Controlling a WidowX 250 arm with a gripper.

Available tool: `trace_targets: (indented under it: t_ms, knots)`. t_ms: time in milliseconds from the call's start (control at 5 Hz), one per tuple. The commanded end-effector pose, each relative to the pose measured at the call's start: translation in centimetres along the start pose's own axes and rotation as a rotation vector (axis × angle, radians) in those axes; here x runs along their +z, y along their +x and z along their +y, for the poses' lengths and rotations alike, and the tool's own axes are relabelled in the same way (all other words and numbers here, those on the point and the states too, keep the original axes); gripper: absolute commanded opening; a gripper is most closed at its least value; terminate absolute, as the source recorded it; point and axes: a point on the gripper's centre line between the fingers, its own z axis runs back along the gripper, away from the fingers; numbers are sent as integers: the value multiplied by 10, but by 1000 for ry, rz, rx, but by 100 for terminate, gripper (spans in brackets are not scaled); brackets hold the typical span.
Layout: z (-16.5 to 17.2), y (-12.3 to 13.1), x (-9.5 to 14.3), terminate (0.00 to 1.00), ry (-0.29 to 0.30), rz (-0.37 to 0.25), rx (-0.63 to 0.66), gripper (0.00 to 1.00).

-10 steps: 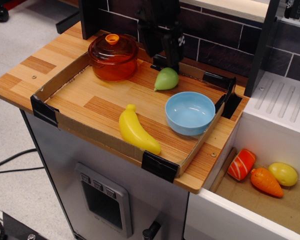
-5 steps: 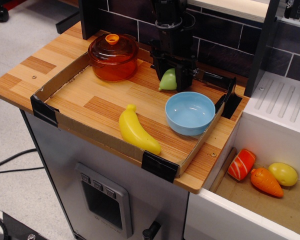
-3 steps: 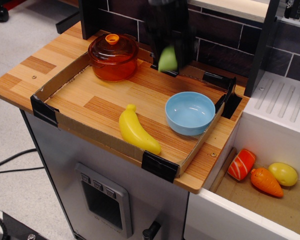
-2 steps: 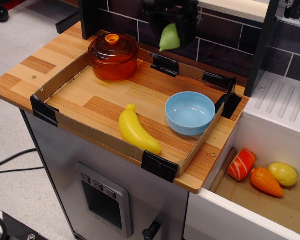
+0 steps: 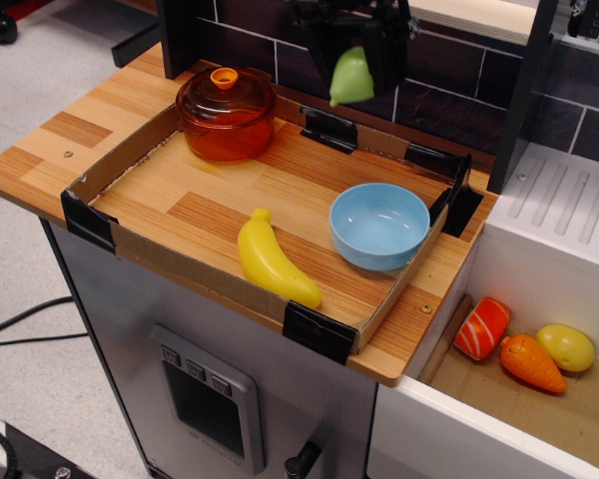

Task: Put pear in bowl

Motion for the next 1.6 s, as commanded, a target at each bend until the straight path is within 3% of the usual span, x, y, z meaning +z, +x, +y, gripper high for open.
trace_targets:
  t_ms: [0, 400, 600, 1000, 1200, 1400]
  knots:
    - [-35, -24, 2, 0, 12, -9, -80, 0]
    - [-28, -30, -35, 0, 100, 38, -11, 0]
    - [-22, -29, -40, 0, 126, 60, -27, 100]
    - [-30, -26, 0, 0, 51, 17, -44, 100]
    - [-35, -24, 40, 0, -7, -42, -46, 100]
    - [-28, -22, 74, 0, 16, -122, -5, 100]
